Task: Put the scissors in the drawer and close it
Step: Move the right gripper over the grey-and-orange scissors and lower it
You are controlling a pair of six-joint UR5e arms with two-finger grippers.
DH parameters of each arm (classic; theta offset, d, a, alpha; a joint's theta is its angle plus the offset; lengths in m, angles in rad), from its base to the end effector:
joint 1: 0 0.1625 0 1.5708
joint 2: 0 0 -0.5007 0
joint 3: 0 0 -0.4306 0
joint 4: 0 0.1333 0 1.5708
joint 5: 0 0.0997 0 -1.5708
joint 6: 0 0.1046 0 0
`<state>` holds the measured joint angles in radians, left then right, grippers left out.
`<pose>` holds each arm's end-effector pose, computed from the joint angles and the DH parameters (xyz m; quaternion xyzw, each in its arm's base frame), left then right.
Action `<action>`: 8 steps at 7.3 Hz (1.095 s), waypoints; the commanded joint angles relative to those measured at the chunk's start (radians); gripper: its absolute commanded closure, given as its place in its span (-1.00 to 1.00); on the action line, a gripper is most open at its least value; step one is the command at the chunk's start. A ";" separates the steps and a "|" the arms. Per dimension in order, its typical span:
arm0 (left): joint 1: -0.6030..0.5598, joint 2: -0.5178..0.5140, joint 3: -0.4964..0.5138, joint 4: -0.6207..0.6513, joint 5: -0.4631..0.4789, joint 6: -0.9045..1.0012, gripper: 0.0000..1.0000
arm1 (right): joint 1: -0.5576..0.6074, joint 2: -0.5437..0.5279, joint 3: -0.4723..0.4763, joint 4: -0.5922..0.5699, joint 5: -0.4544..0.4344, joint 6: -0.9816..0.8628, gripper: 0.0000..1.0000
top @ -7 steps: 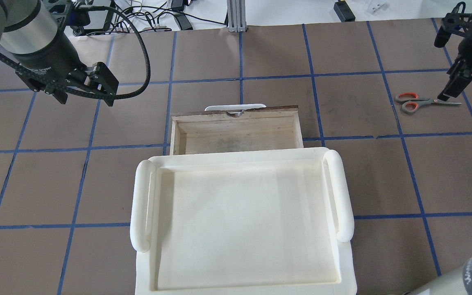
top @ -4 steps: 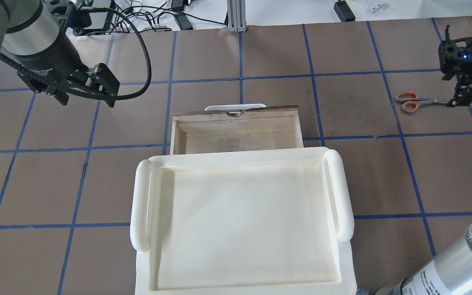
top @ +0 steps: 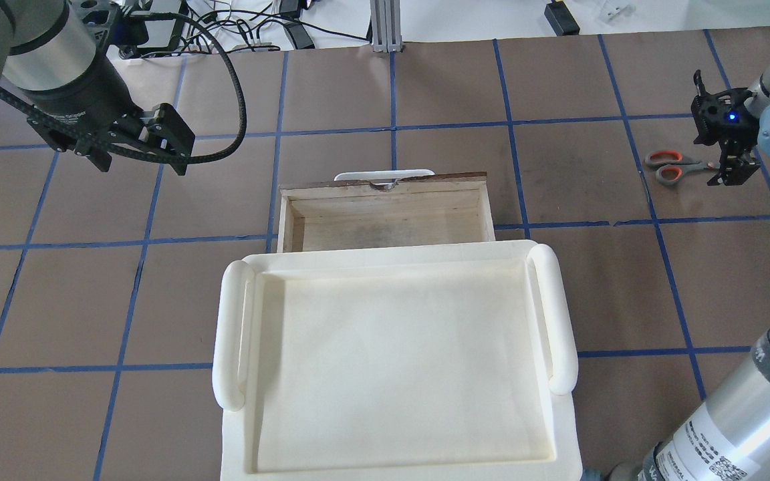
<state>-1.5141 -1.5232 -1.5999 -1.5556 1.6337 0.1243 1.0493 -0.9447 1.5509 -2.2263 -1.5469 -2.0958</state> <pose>-0.0976 -0.5162 0.5696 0.0332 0.9988 -0.0139 0.0328 -0.2569 -0.7197 0.2234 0.7083 -0.7054 0.0179 0.0207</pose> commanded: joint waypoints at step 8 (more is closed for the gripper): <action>0.000 0.000 0.000 -0.001 0.002 0.003 -1.00 | 0.000 0.026 -0.003 -0.016 0.007 -0.049 -0.67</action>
<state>-1.5140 -1.5232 -1.5999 -1.5569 1.6352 0.1261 1.0492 -0.9191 1.5478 -2.2349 -1.5334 -2.1550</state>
